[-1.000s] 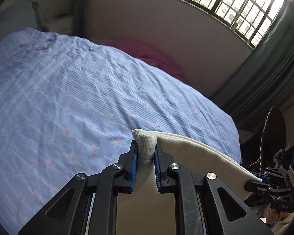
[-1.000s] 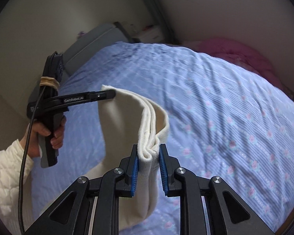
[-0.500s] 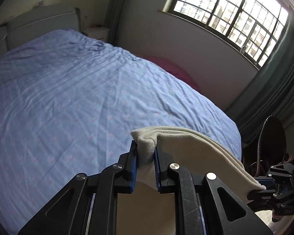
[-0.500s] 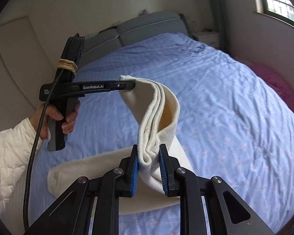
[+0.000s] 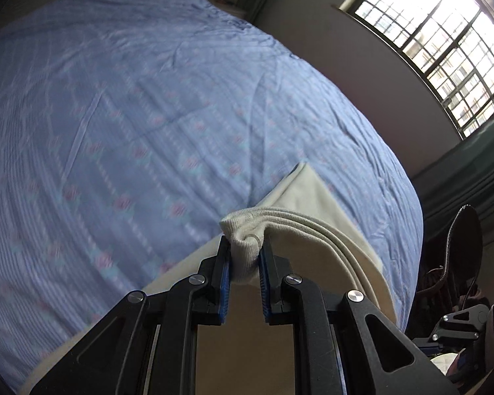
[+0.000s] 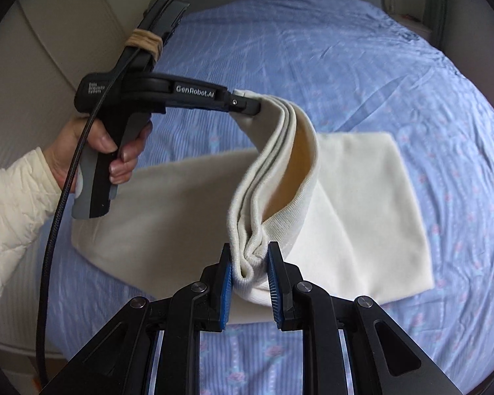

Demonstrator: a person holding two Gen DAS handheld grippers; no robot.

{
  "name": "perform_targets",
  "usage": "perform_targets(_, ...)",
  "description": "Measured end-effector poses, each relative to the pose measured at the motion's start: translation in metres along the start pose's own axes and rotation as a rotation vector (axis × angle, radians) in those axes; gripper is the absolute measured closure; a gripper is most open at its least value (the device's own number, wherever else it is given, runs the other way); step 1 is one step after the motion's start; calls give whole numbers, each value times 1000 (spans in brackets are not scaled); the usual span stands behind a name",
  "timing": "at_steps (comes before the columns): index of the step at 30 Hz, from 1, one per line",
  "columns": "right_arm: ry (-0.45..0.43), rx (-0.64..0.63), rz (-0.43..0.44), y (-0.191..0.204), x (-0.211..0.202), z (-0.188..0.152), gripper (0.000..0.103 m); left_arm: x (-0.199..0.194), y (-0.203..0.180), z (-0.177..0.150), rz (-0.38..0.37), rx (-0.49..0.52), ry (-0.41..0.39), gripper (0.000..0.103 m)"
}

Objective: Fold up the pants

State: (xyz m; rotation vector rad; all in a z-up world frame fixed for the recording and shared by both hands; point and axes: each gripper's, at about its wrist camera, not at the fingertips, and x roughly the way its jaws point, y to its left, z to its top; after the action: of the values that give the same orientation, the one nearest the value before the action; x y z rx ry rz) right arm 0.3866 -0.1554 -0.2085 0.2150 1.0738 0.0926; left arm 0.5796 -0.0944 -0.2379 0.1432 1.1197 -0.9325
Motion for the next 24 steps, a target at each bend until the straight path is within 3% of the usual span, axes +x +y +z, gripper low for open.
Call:
perform_targets(5, 85, -57, -5, 20, 39, -17, 82, -7, 29, -35, 84, -52, 23, 83)
perform_targets(8, 151, -99, -11, 34, 61, -27, 80, -21, 43, -51, 161, -72, 33, 73)
perform_targets(10, 205, -105, 49, 40, 72, -34, 78, -29, 49, -60, 209, -70, 44, 62)
perform_targets(12, 296, -63, 198, 45, 80, -42, 78, -40, 51, -72, 236, -72, 56, 57)
perform_targets(14, 328, -90, 230, 54, 78, -51, 78, -48, 50, -84, 236, -98, 57, 54)
perform_targets(17, 281, -99, 217, 51, 60, -54, 77, -54, 42, -101, 208, -148, 52, 52)
perform_targets(21, 200, 1, 138, 12, 42, -47, 72, -60, 23, -122, 116, -239, -6, 46)
perform_targets(24, 200, 62, 105, -15, 46, -42, 72, -57, 10, -137, 71, -299, -28, 45)
